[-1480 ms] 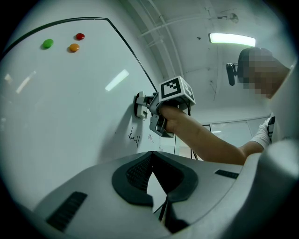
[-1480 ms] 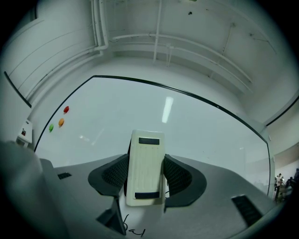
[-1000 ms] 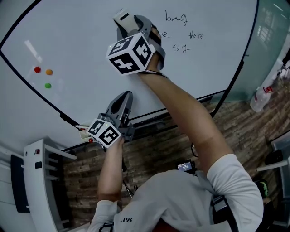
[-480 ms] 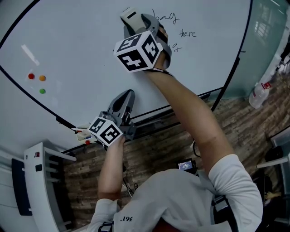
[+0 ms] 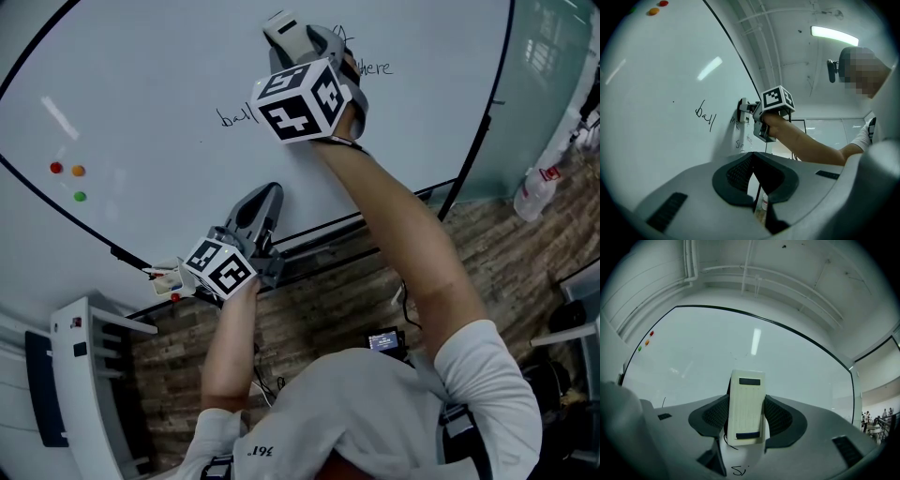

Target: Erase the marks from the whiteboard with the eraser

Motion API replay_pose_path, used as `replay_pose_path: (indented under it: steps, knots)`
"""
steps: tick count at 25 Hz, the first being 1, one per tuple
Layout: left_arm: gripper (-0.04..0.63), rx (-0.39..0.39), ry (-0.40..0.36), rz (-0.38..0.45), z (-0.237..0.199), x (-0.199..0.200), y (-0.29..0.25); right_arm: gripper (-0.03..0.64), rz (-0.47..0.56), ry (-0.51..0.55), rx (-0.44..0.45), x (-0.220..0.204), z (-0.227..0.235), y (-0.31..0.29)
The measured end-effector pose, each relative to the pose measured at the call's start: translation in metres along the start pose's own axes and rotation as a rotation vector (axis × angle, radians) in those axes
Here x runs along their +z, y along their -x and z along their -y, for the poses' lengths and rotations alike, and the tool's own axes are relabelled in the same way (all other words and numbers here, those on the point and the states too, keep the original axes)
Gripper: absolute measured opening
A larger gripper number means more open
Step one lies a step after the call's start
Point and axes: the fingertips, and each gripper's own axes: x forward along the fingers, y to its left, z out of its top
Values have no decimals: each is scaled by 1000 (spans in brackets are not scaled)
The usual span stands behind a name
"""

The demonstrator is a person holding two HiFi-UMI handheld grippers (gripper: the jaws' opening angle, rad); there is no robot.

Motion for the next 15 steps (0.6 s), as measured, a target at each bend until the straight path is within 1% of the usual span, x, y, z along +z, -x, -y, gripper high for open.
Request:
replay_pose_path:
  steps: [6,8,12,15]
  knots:
    - [6,-2,1,-7,4,-7,-12,253,2,3,8,-6,12,1]
    - [6,-13,-2,-6,7,-9,-17,253,3,2,5,-9,19,2]
    - [6,0,0,-18,9,-12,-23,253,2,4,-2,-16,33,2]
    - [6,-10,-4,-17,11,-14,-27,253,1,15,-10,-23,43,3]
